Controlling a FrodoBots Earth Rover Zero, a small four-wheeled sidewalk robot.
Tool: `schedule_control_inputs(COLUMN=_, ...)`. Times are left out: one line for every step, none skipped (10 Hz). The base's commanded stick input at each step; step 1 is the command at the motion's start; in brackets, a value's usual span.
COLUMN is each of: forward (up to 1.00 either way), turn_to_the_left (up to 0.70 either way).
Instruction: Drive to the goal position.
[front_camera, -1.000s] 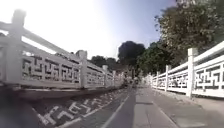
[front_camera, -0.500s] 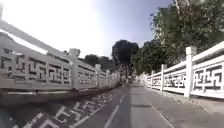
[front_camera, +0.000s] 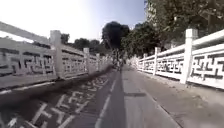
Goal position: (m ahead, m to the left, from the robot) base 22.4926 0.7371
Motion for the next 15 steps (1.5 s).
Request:
schedule_control_inputs(forward=0.45, turn_to_the_left=0.0)
schedule_control_inputs(forward=0.45, turn_to_the_left=0.0)
schedule_control_inputs(forward=0.45, turn_to_the_left=-0.02)
schedule_control_inputs(forward=0.45, turn_to_the_left=-0.02)
schedule_control_inputs(forward=0.45, turn_to_the_left=-0.02)
schedule_control_inputs(forward=0.45, turn_to_the_left=-0.01)
schedule_control_inputs(forward=0.45, turn_to_the_left=0.0)
schedule_control_inputs(forward=0.45, turn_to_the_left=0.0)
schedule_control_inputs(forward=0.45, turn_to_the_left=0.0)
schedule_control_inputs(forward=0.45, turn_to_the_left=0.0)
schedule_control_inputs(forward=0.45, turn_to_the_left=-0.04)
schedule_control_inputs(forward=0.45, turn_to_the_left=-0.13)
schedule_control_inputs(forward=0.45, turn_to_the_left=-0.21)
schedule_control_inputs(forward=0.45, turn_to_the_left=-0.12)
schedule_control_inputs(forward=0.45, turn_to_the_left=0.0)
